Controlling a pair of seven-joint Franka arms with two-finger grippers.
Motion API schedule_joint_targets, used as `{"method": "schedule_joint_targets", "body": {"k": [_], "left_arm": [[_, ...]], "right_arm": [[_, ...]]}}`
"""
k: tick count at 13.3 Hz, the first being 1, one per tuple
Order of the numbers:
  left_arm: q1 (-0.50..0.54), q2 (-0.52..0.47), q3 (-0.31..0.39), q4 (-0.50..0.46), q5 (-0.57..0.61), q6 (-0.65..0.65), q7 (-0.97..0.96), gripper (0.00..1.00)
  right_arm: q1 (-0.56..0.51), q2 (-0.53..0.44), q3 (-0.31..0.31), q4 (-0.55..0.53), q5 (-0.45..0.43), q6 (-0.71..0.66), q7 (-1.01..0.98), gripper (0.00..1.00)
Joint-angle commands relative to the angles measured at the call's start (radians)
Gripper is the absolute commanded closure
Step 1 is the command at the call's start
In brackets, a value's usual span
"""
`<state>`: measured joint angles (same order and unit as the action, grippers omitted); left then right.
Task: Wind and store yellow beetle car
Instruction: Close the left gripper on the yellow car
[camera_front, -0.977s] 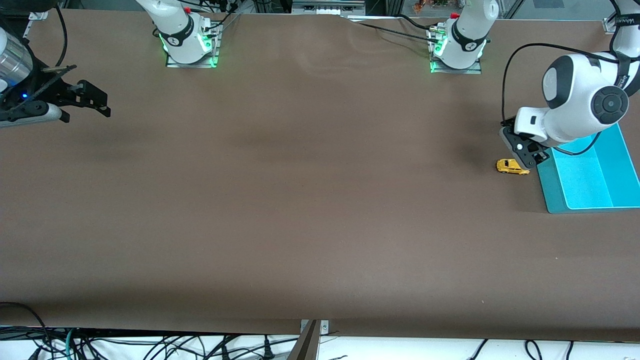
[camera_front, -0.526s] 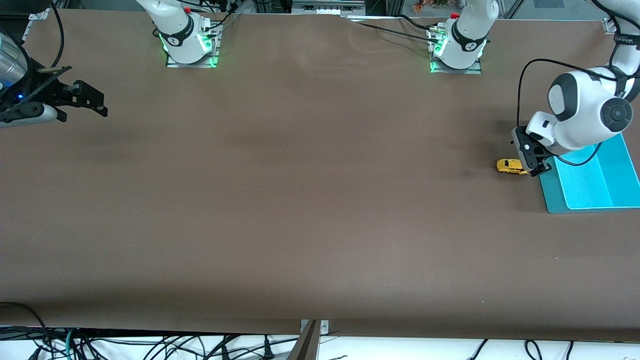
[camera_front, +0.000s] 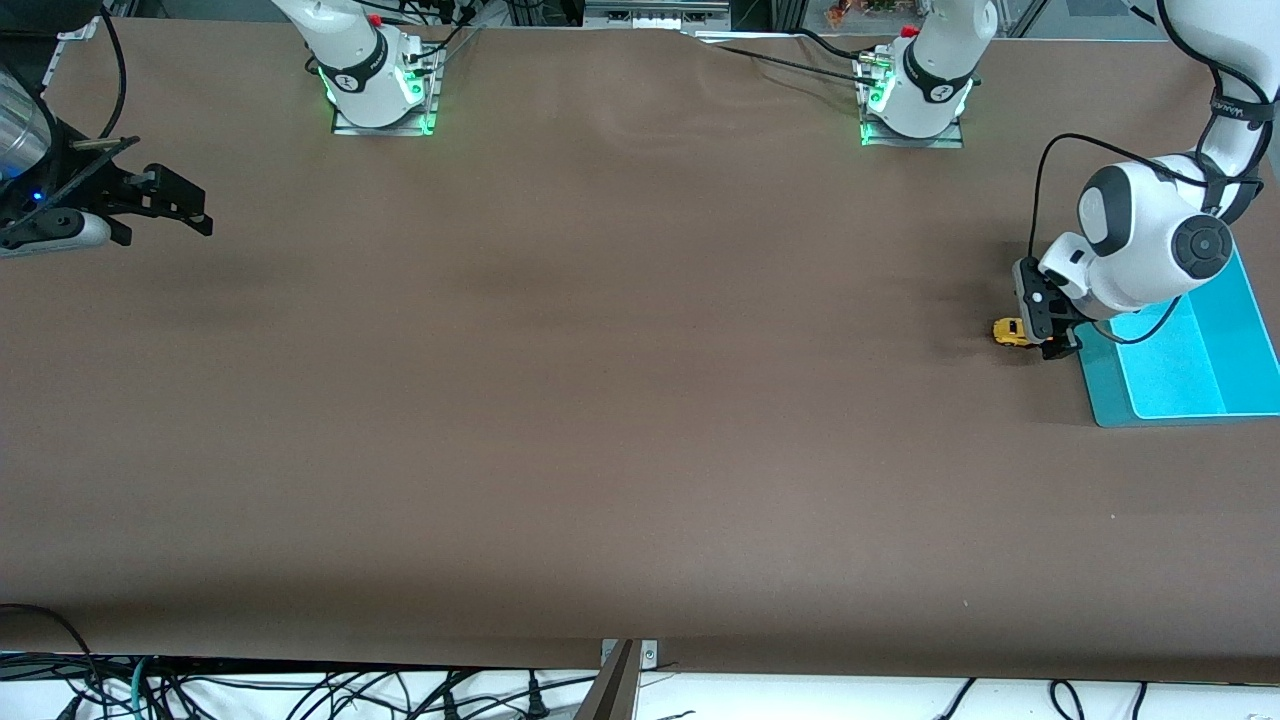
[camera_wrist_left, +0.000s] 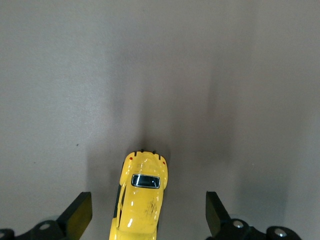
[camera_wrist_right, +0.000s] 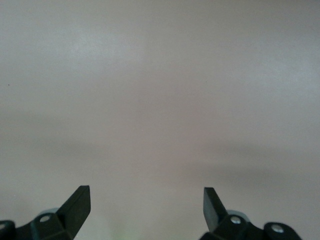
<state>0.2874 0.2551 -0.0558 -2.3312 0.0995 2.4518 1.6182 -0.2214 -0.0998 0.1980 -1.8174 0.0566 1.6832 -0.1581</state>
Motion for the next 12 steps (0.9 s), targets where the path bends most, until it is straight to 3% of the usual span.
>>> {"method": "schedule_joint_targets", "body": {"k": [1,8,9,11,12], "left_arm": [[0.019,0.010,-0.007,0.000,0.052,0.035,0.028,0.00],[0.084,0.107,-0.007,-0.002,0.147,0.197,0.037,0.00],[0.082,0.107,-0.009,-0.002,0.147,0.199,0.043,0.03],[0.079,0.105,-0.010,-0.002,0.147,0.199,0.043,0.18],[0.081,0.105,-0.013,-0.002,0.147,0.199,0.043,0.17]], "right_arm": [[-0.003,0.009,0.001,0.027,-0.006,-0.025,0.012,0.00],[-0.003,0.009,0.001,0.029,-0.006,-0.025,0.012,0.00],[-0.003,0.009,0.001,0.027,-0.006,-0.025,0.012,0.00],[-0.003,0.009,0.001,0.029,-0.006,-0.025,0.012,0.00],[-0.003,0.009,0.001,0.029,-0.006,-0.025,0.012,0.00]]}}
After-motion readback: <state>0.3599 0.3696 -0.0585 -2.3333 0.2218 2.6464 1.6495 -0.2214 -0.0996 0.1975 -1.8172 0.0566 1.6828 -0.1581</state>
